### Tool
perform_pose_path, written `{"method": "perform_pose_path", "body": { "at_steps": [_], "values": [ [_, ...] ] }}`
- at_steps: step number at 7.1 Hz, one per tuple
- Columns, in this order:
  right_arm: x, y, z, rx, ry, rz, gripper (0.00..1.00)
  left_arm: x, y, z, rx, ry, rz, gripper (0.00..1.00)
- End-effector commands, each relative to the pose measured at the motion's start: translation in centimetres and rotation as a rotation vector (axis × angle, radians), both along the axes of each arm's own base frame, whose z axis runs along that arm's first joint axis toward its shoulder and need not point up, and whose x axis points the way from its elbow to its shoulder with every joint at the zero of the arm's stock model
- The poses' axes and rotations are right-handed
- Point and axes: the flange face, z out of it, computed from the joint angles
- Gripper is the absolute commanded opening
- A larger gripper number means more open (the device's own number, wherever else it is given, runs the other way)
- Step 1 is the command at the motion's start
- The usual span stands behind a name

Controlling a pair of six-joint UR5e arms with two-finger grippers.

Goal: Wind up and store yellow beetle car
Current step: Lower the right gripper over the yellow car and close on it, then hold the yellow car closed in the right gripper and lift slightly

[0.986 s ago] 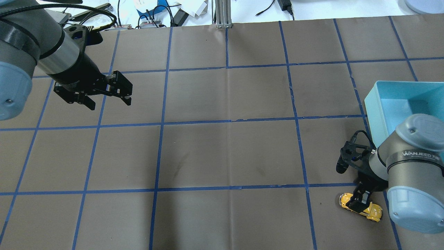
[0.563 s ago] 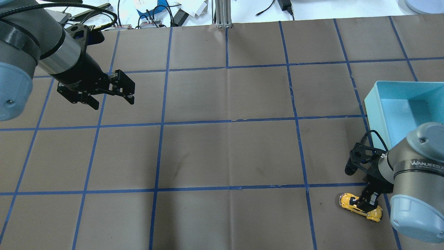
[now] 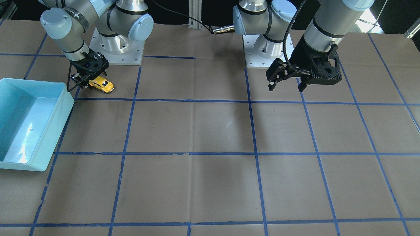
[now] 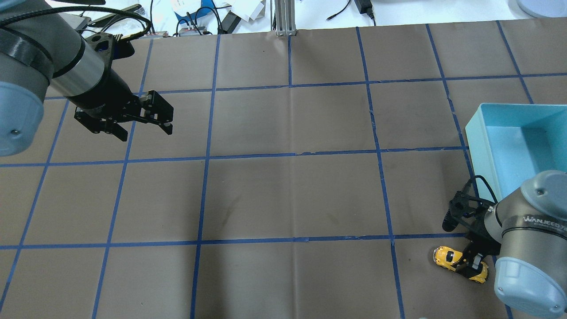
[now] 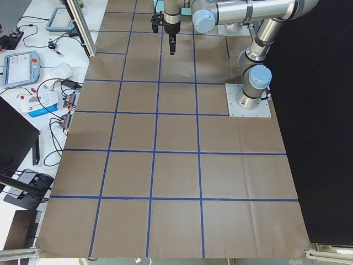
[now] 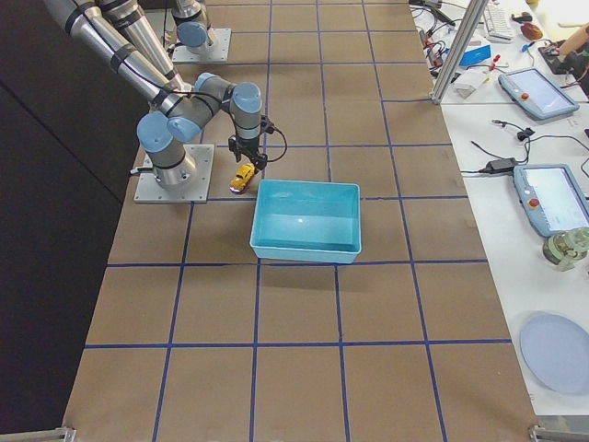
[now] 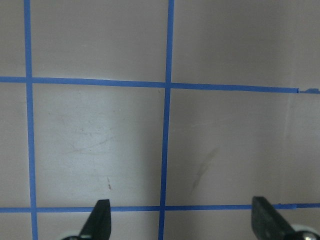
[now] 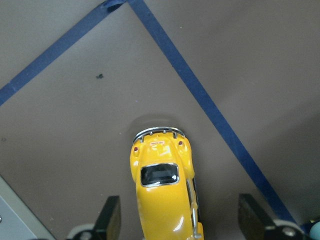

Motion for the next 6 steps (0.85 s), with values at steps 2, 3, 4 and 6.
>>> {"method": "perform_pose_path", "body": {
  "at_steps": [2,3,4,6],
  "values": [
    [-0.28,0.41,-1.46,-0.020,0.005,0.043,0.84,-0.08,0.12,-0.36,0.007,0.001,-0.002,1.00],
    [-0.69,0.46,-1.55,-0.018,0.004,0.028,0.84,-0.10,0.12,-0.36,0.007,0.002,-0.002,1.00],
    [-0.77,0.48,-1.56,-0.017,0.004,0.025,0.84,-0.10,0.12,-0.36,0.007,0.002,-0.002,1.00],
    [-0.77,0.50,-1.58,-0.015,0.004,0.027,0.86,-0.10,0.14,-0.44,0.008,0.002,-0.002,1.00]
  ]
}}
